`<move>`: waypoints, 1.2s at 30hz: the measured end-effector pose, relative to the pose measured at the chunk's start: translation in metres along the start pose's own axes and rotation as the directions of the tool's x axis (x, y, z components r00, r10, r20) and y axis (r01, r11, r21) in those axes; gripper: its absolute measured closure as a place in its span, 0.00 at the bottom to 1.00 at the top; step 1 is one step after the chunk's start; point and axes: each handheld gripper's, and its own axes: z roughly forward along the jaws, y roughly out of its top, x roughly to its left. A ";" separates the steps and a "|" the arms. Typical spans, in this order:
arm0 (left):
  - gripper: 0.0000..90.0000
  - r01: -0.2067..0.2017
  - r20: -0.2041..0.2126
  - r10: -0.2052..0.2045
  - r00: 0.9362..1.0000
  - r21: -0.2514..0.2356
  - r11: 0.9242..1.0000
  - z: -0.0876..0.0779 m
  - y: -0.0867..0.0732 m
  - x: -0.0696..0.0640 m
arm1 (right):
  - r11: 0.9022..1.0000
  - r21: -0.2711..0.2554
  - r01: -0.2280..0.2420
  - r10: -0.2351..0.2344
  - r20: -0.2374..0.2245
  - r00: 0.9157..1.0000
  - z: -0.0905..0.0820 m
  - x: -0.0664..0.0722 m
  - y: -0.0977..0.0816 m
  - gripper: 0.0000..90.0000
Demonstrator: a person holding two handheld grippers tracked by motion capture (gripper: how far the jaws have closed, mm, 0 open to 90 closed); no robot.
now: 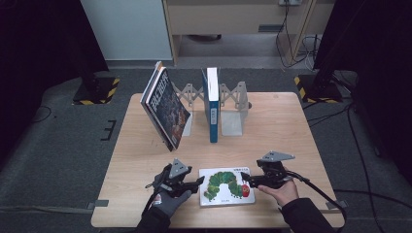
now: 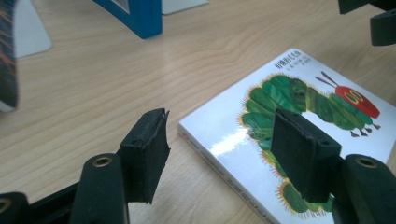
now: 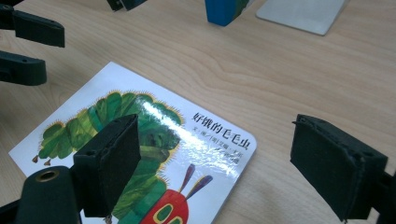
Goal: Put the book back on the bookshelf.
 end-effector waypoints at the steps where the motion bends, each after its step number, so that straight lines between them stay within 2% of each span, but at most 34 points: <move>1: 0.40 -0.001 0.004 0.001 1.000 0.005 1.000 0.002 -0.001 -0.001 | 1.000 0.006 -0.008 0.008 -0.002 1.000 0.001 0.001 -0.001 0.18; 9: 0.39 -0.007 0.021 0.006 1.000 0.055 0.998 0.012 -0.007 -0.004 | 0.998 0.063 -0.019 0.020 -0.020 1.000 0.015 0.006 -0.011 0.18; 16: 0.39 -0.012 0.040 0.008 0.999 0.084 0.996 0.019 -0.009 -0.007 | 0.992 0.085 -0.089 0.092 -0.033 0.995 0.021 0.003 -0.018 0.19; 20: 0.39 -0.003 0.052 -0.003 0.999 0.108 0.994 0.024 -0.013 -0.008 | 0.989 0.110 -0.094 0.098 -0.033 0.995 0.026 0.003 -0.021 0.19; 25: 0.39 0.003 0.067 -0.010 0.998 0.107 0.994 0.028 -0.013 -0.010 | 0.989 0.120 -0.093 0.098 -0.045 0.994 0.030 0.003 -0.023 0.21; 29: 0.38 0.005 0.065 -0.012 0.998 0.105 0.994 0.028 -0.014 -0.010 | 0.984 0.139 -0.110 0.118 -0.056 0.991 0.032 0.003 -0.023 0.21; 32: 0.38 0.009 0.063 -0.015 0.998 0.103 0.995 0.028 -0.014 -0.011 | 0.985 0.133 -0.108 0.116 -0.056 0.992 0.033 0.002 -0.024 0.21; 36: 0.37 0.014 0.059 -0.020 0.998 0.103 0.995 0.028 -0.015 -0.012 | 0.982 0.133 -0.130 0.139 -0.058 0.989 0.033 0.001 -0.024 0.23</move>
